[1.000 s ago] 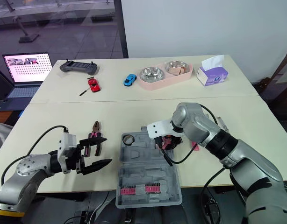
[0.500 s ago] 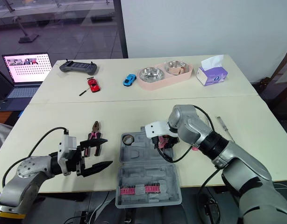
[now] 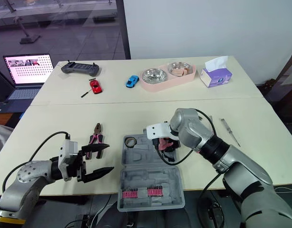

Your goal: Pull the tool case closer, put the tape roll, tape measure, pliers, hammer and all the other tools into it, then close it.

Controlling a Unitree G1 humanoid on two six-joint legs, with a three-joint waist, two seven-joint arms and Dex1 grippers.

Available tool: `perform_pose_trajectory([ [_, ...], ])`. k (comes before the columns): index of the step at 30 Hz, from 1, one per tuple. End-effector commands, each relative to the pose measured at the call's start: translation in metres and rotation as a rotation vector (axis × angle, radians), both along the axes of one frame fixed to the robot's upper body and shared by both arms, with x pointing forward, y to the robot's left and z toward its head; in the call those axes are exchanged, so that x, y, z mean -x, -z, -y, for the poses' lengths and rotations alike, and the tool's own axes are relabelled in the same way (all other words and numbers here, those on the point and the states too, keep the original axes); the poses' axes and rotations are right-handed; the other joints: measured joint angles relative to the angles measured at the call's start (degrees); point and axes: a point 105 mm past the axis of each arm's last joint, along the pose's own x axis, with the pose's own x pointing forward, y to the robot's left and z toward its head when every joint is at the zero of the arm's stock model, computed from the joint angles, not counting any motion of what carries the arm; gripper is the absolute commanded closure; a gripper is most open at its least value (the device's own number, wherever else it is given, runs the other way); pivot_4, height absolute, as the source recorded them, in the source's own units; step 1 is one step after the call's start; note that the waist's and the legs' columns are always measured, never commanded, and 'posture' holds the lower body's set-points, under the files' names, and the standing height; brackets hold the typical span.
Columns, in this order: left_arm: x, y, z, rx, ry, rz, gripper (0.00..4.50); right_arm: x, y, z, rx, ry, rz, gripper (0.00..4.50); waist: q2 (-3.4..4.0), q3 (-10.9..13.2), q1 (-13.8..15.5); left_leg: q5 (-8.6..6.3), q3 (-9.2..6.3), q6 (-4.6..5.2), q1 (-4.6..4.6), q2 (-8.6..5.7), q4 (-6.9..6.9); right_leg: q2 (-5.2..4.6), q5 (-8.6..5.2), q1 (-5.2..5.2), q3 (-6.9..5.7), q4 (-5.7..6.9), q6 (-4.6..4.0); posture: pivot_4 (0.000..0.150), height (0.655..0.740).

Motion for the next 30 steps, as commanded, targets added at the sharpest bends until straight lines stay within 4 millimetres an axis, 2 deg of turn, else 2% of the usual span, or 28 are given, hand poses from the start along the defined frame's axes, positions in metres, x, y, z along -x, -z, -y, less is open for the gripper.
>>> perform_pose_trajectory([
  [1, -0.001, -0.006, 0.001, 0.002, 0.013, 0.031, 0.00, -0.002, -0.017, -0.010, -0.070, -0.003, 0.042, 0.07, 0.00, 0.0, 0.0, 0.00, 0.00, -0.01, 0.00, 0.00, 0.00, 0.00, 0.00, -0.01, 0.00, 0.01, 0.00, 0.150, 0.7370],
  [5, -0.001, -0.005, 0.000, 0.002, 0.015, 0.031, 0.00, 0.000, -0.022, -0.010, -0.089, 0.008, 0.048, 0.07, 0.00, 0.0, 0.0, 0.01, 0.00, -0.02, 0.00, 0.00, -0.01, 0.00, 0.00, -0.03, 0.00, 0.07, -0.01, 0.150, 0.7370],
  [9, -0.001, -0.006, -0.001, -0.003, 0.016, 0.037, 0.00, 0.004, -0.043, -0.004, -0.159, 0.017, 0.061, 0.07, 0.00, 0.0, 0.1, 0.01, 0.00, -0.02, 0.00, 0.00, 0.00, 0.00, 0.00, -0.03, 0.01, 0.07, -0.01, 0.150, 0.7370],
  [12, 0.000, -0.006, -0.002, -0.006, 0.015, 0.039, 0.00, 0.010, -0.046, 0.002, -0.200, 0.028, 0.046, 0.07, -0.02, 0.0, 0.2, 0.01, 0.00, -0.02, 0.00, 0.00, 0.01, -0.01, 0.00, -0.02, 0.01, 0.06, -0.01, 0.150, 0.7370],
  [16, -0.001, -0.007, -0.001, -0.004, 0.009, 0.045, 0.00, 0.013, -0.044, 0.012, -0.284, 0.069, 0.049, 1.20, -0.03, 0.0, 0.3, 0.01, 0.00, -0.01, 0.01, 0.00, 0.00, -0.01, -0.01, -0.01, 0.01, 0.05, -0.01, 0.150, 0.7370],
  [19, -0.003, -0.009, 0.000, 0.012, -0.011, 0.051, 0.00, 0.021, -0.043, 0.016, -0.400, 0.112, 0.055, 2.56, -0.03, 0.0, 0.3, 0.01, 0.01, -0.01, 0.01, 0.00, 0.01, -0.03, -0.01, -0.02, 0.02, 0.07, -0.01, 0.150, 0.7370],
  [22, -0.005, -0.009, -0.001, 0.023, -0.039, 0.051, 0.00, 0.026, -0.047, 0.015, -0.556, 0.138, 0.106, 2.56, -0.04, 0.0, 0.4, 0.01, 0.00, -0.01, 0.00, 0.01, 0.00, -0.03, -0.01, -0.01, 0.02, 0.07, -0.01, 0.150, 0.7370],
  [26, -0.007, -0.008, -0.001, 0.032, -0.061, 0.056, 0.00, 0.023, -0.043, 0.029, -0.694, 0.229, 0.202, 2.56, -0.05, 0.0, 0.5, 0.01, 0.00, -0.01, 0.01, 0.01, 0.02, -0.05, 0.00, 0.03, 0.03, 0.06, -0.01, 0.150, 0.7370],
  [30, -0.014, -0.011, 0.000, 0.060, -0.091, 0.063, 0.00, 0.022, -0.046, 0.024, -0.866, 0.259, 0.254, 2.56, -0.04, 0.0, 0.4, 0.01, 0.02, -0.01, 0.03, 0.01, 0.03, -0.03, 0.00, 0.03, 0.05, 0.08, -0.01, 0.150, 0.7370],
])
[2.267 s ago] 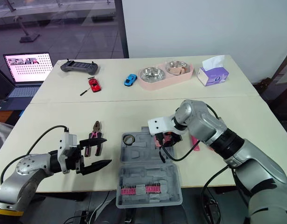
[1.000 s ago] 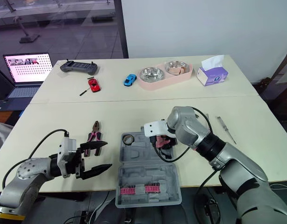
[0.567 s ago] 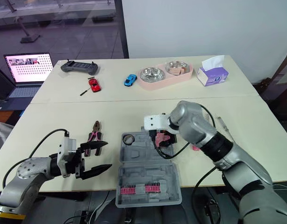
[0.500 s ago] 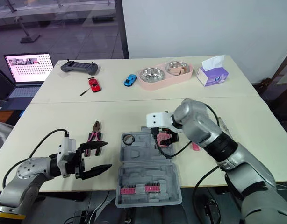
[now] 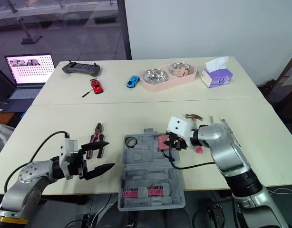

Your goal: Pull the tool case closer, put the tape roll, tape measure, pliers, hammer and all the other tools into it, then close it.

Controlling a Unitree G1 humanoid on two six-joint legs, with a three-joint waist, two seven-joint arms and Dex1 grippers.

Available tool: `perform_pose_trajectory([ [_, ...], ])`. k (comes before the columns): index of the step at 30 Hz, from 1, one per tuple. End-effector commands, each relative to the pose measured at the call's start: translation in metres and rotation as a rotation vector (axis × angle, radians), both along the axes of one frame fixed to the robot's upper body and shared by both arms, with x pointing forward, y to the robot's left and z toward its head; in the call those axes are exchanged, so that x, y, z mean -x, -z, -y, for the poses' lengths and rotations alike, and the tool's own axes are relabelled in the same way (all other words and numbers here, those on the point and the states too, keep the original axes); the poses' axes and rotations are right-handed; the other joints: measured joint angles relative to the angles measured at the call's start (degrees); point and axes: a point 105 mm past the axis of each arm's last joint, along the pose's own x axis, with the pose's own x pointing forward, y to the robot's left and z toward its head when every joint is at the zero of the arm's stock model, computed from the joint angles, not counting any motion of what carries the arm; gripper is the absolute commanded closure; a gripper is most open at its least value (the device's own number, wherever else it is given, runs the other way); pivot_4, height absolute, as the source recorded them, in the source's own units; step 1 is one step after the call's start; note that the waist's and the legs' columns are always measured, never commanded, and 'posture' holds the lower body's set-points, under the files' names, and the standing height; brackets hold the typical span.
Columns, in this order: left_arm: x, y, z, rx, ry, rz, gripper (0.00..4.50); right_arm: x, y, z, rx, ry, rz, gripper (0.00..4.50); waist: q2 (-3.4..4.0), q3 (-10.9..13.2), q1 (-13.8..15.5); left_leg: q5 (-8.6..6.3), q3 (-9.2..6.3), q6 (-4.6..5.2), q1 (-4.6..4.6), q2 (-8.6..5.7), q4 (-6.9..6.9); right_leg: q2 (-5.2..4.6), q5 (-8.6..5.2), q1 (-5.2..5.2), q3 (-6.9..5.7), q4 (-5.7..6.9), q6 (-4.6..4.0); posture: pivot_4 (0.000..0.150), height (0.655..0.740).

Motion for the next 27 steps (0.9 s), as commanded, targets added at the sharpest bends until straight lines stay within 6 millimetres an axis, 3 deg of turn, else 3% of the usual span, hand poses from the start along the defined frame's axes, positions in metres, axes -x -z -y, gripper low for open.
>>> perform_pose_trajectory([
  [1, -0.008, -0.010, 0.000, 0.029, -0.034, 0.042, 0.00, -0.007, -0.022, -0.008, -0.133, 0.015, 0.161, 2.56, 0.00, 0.0, 0.0, 0.00, 0.00, 0.00, 0.01, 0.01, 0.00, 0.02, 0.00, 0.00, 0.00, 0.02, 0.00, 0.150, 0.7370],
  [15, -0.008, -0.010, 0.002, 0.019, -0.033, 0.048, 0.00, -0.003, 0.033, 0.004, -0.053, 0.050, 0.121, 2.56, 0.00, 0.0, 0.0, 0.03, 0.00, -0.03, 0.05, 0.03, 0.00, 0.07, 0.01, 0.03, 0.00, 0.04, -0.02, 0.150, 0.7370],
  [27, -0.008, -0.013, 0.007, 0.028, -0.041, 0.058, 0.00, 0.001, 0.083, 0.024, -0.015, 0.246, -0.170, 2.56, -0.23, -0.4, 0.1, 0.02, -0.02, -0.02, 0.24, 0.02, 0.00, 0.06, -0.02, 0.30, 0.00, 0.01, -0.07, 0.150, 0.7370],
])
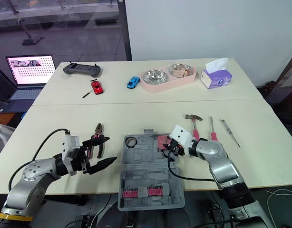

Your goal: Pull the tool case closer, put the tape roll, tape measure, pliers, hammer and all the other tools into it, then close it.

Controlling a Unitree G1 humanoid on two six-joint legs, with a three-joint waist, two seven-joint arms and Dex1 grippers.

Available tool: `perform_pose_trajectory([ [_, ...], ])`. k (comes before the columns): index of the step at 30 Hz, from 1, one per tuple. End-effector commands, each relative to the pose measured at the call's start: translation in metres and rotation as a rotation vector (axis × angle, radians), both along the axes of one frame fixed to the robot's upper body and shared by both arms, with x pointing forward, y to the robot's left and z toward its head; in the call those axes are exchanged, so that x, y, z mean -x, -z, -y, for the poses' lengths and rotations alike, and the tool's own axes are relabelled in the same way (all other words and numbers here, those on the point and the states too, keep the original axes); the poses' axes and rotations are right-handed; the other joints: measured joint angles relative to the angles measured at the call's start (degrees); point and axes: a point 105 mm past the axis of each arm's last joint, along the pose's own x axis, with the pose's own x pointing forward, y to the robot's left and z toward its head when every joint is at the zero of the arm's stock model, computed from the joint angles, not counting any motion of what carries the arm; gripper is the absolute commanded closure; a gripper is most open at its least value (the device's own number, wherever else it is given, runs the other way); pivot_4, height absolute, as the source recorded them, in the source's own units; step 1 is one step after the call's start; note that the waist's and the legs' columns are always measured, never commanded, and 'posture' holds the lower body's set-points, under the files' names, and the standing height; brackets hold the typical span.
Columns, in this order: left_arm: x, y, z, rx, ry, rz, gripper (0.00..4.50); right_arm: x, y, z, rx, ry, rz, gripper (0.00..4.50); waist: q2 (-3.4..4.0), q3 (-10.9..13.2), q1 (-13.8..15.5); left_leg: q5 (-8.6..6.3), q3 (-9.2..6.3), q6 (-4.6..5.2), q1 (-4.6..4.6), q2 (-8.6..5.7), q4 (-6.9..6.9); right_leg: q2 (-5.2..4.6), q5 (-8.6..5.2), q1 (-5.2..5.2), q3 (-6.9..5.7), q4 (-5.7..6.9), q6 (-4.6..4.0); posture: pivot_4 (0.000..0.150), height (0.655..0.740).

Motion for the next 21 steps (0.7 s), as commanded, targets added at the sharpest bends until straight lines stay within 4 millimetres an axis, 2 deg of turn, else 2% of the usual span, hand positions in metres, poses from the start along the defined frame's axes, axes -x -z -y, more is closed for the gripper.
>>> perform_pose_trajectory([
  [1, 0.002, -0.011, 0.005, 0.004, 0.018, 0.043, 0.00, 0.010, 0.028, 0.013, 0.047, 0.055, -0.132, 2.56, -0.06, -0.1, 0.0, -0.01, 0.00, 0.01, 0.04, 0.00, 0.00, -0.01, -0.04, 0.05, 0.00, -0.01, -0.08, 0.150, 0.7370],
  [5, 0.002, -0.012, 0.003, -0.001, 0.019, 0.041, 0.00, 0.022, 0.047, 0.013, 0.084, 0.067, -0.232, 2.56, -0.03, -0.3, 0.0, -0.09, 0.00, 0.13, 0.68, 0.03, -0.16, 0.00, -0.12, 0.74, -0.02, -0.28, -0.14, 0.150, 0.7370],
  [8, 0.002, -0.013, 0.002, -0.006, 0.021, 0.041, 0.00, 0.025, 0.055, 0.009, 0.092, 0.071, -0.272, 2.56, -0.09, -0.7, 0.0, -0.12, -0.08, 0.17, 0.73, 0.05, -0.17, 0.05, -0.14, 0.81, -0.08, -0.48, -0.14, 0.150, 0.7370],
  [15, 0.002, -0.013, 0.002, -0.015, 0.024, 0.038, 0.00, 0.025, 0.051, 0.003, 0.114, 0.052, -0.253, 2.56, -0.24, -1.1, 0.0, -0.15, -0.10, 0.20, 0.83, 0.05, -0.16, 0.05, -0.15, 0.85, -0.09, -0.62, -0.14, 0.150, 0.7370],
  [20, 0.000, -0.015, 0.000, -0.015, 0.022, 0.040, 0.00, 0.011, 0.006, -0.004, 0.009, 0.045, -0.102, 2.56, -0.19, -1.1, 0.0, -0.16, -0.11, 0.21, 0.80, 0.05, -0.17, 0.05, -0.16, 0.81, -0.09, -0.62, -0.12, 0.150, 0.7370],
  [21, -0.001, -0.017, -0.003, -0.016, 0.012, 0.044, 0.00, 0.010, -0.010, -0.006, -0.034, 0.031, -0.056, 2.56, -0.17, -1.1, 0.0, -0.16, -0.10, 0.21, 0.74, 0.05, -0.17, 0.05, -0.16, 0.80, -0.08, -0.62, -0.12, 0.150, 0.7370],
])
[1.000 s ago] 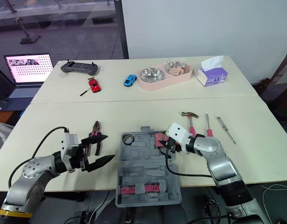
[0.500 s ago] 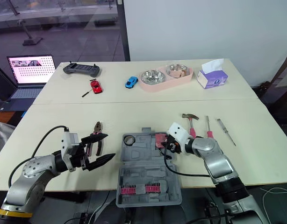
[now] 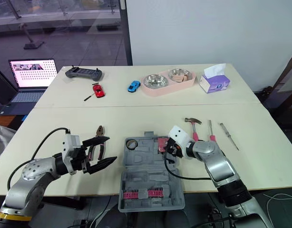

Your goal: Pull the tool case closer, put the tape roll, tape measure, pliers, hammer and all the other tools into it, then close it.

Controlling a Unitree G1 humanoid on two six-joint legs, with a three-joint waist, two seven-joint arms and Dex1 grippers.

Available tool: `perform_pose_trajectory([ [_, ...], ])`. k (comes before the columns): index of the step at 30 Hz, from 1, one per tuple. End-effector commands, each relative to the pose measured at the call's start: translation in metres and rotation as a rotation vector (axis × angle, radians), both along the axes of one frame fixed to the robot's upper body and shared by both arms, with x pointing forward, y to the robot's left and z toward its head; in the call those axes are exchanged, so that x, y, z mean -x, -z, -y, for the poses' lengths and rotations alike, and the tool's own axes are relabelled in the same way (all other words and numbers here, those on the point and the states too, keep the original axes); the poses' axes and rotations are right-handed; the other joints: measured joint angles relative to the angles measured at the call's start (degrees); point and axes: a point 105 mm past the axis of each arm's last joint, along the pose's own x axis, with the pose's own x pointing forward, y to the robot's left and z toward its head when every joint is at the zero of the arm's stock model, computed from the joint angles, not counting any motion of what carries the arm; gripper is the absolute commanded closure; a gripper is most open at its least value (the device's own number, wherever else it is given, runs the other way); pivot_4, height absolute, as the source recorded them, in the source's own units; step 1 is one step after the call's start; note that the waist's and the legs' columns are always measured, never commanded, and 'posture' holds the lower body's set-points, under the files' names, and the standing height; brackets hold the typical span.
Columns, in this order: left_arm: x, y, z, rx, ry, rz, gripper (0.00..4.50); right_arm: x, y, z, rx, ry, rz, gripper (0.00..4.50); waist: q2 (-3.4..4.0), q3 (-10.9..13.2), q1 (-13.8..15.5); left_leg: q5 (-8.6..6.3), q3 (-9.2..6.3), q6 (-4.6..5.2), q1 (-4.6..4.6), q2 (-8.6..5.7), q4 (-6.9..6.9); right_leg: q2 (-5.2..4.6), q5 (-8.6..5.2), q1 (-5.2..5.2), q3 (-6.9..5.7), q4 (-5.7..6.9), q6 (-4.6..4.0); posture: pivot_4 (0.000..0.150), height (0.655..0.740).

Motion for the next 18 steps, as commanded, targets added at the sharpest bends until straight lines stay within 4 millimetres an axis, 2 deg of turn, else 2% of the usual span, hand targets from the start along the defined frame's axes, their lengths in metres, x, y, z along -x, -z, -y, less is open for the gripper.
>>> perform_pose_trajectory([
  [1, -0.002, -0.015, -0.008, 0.000, -0.015, 0.051, 0.00, 0.005, -0.034, 0.000, -0.084, -0.035, 0.092, 2.56, 0.11, 0.1, 0.0, 0.00, 0.00, 0.00, -0.09, 0.00, 0.01, 0.00, 0.00, 0.01, 0.00, 0.01, 0.00, 0.150, 0.7370],
  [4, -0.001, -0.019, -0.023, -0.016, -0.046, 0.044, 0.00, 0.011, -0.071, 0.012, -0.146, -0.044, 0.182, 2.56, 0.43, 0.4, 0.0, 0.01, 0.04, 0.00, -0.22, -0.02, 0.02, -0.04, 0.01, -0.07, 0.02, 0.02, 0.01, 0.150, 0.7370],
  [8, 0.004, -0.017, -0.055, -0.066, -0.128, 0.007, 0.00, 0.030, -0.092, 0.044, -0.153, -0.025, 0.213, 2.56, 0.41, 0.5, 0.0, -0.01, 0.02, 0.02, -0.22, 0.02, -0.03, -0.07, -0.02, -0.08, 0.01, -0.02, 0.05, 0.150, 0.7370],
  [12, 0.010, -0.011, -0.092, -0.124, -0.267, -0.006, 0.00, 0.055, -0.089, 0.081, -0.120, 0.026, 0.164, 2.56, 0.39, 0.5, 0.2, -0.03, 0.03, 0.06, -0.23, 0.03, -0.10, -0.17, -0.07, -0.05, 0.01, -0.10, 0.10, 0.150, 0.7370],
  [15, 0.015, -0.008, -0.108, -0.146, -0.333, -0.021, 0.00, 0.064, -0.083, 0.104, -0.058, 0.077, 0.149, 2.56, 0.41, 0.6, 0.1, -0.04, 0.08, 0.05, -0.24, 0.03, -0.06, -0.26, -0.10, -0.02, 0.05, -0.14, 0.11, 0.150, 0.7370],
  [18, 0.029, 0.007, -0.146, -0.212, -0.479, -0.065, 0.00, 0.080, -0.078, 0.139, -0.024, 0.181, 0.121, 1.77, 0.39, 0.6, 0.1, -0.11, 0.11, -0.07, -0.23, 0.04, -0.03, -0.29, -0.28, 0.03, 0.08, -0.18, 0.33, 0.150, 0.7370],
])
